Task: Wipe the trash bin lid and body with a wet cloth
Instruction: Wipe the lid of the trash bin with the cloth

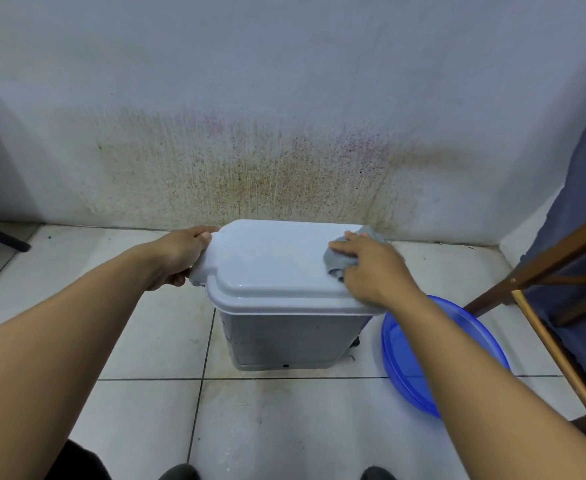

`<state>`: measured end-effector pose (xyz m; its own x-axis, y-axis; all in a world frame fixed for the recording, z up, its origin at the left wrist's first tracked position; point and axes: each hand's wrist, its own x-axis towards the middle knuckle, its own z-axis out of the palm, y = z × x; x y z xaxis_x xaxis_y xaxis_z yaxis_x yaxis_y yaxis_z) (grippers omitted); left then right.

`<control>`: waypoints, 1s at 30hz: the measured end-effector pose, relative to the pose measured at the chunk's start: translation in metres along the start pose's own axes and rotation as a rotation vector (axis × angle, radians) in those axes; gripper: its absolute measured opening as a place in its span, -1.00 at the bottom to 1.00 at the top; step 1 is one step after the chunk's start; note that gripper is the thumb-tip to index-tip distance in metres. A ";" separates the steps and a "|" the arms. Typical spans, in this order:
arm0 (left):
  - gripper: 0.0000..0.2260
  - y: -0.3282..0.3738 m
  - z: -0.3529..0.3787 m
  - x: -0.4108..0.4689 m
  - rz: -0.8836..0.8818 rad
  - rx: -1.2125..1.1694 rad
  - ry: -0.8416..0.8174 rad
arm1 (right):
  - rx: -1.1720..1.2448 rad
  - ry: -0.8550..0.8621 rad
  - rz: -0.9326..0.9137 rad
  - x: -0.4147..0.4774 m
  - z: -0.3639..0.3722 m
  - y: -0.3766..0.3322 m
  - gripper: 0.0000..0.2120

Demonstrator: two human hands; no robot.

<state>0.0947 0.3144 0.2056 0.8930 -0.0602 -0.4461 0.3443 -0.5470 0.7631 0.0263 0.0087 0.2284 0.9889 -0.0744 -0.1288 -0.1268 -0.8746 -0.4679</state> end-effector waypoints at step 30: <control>-0.76 0.006 0.015 -0.022 0.028 -0.015 0.041 | -0.052 0.267 0.230 -0.049 0.005 0.066 -0.80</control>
<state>0.0724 0.2994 0.2133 0.9132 -0.0405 -0.4054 0.3235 -0.5330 0.7818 -0.0312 -0.0427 0.1993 0.9211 -0.3891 0.0105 -0.3514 -0.8429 -0.4075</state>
